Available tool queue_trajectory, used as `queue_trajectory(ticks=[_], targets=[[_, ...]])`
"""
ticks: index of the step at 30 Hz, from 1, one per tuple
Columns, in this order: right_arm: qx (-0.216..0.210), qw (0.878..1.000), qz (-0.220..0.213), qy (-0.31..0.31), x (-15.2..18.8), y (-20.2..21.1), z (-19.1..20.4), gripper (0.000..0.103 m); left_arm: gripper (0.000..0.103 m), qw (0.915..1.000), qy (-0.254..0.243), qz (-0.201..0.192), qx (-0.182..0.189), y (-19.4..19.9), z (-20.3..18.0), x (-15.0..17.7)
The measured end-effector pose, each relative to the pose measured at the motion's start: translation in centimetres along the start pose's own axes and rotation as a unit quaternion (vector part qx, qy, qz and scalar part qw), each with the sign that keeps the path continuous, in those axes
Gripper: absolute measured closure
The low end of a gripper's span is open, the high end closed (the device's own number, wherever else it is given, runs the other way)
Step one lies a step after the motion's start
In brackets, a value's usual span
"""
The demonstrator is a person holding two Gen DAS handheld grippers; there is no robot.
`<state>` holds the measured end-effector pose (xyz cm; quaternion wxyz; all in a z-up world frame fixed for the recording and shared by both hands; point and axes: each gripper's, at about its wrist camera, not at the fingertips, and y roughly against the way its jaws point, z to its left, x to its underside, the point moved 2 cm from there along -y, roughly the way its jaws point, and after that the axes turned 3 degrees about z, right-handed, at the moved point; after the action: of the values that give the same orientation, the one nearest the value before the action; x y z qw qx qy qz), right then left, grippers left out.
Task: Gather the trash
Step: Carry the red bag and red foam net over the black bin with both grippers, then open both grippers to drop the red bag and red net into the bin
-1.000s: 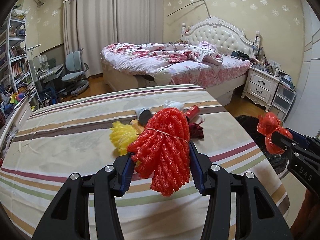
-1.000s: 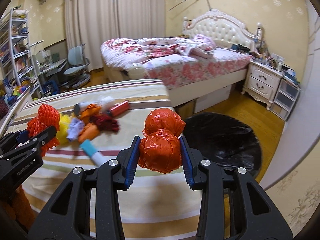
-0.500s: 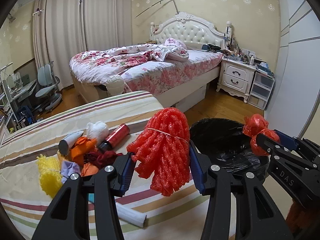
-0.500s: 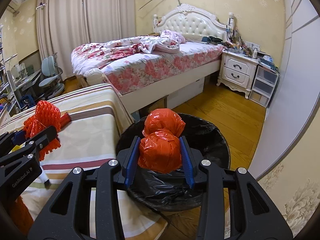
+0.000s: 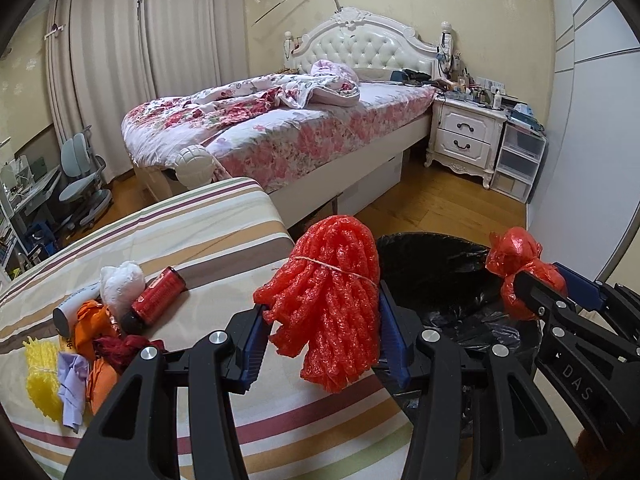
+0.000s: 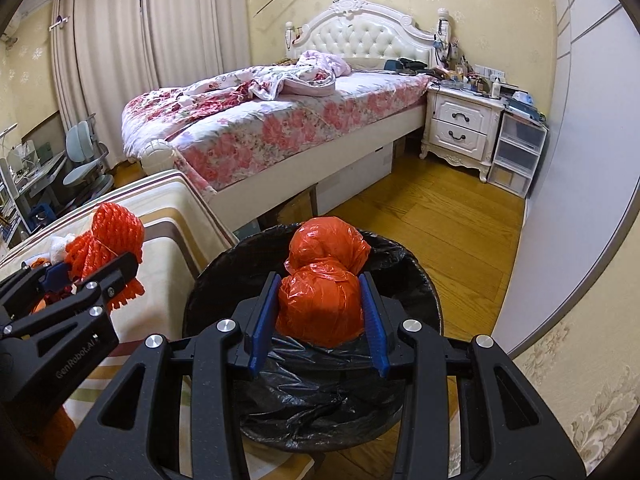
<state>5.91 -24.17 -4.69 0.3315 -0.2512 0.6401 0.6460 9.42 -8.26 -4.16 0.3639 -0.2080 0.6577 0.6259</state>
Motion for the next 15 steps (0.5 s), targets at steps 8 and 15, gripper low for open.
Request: queue_trajectory(ticks=[8,15], targets=[[0.002,1.0,0.002,-0.009,-0.4,-0.7,-1.0,0.064,0.054,0.9999,-0.009,0.009,-0.001,-1.5,-0.9,-0.7],[0.005,1.0,0.008,-0.012,-0.7,-1.3,-1.4,0.064,0.054,0.9998,-0.01,0.017,-0.003,-2.0,-1.5,-0.8]])
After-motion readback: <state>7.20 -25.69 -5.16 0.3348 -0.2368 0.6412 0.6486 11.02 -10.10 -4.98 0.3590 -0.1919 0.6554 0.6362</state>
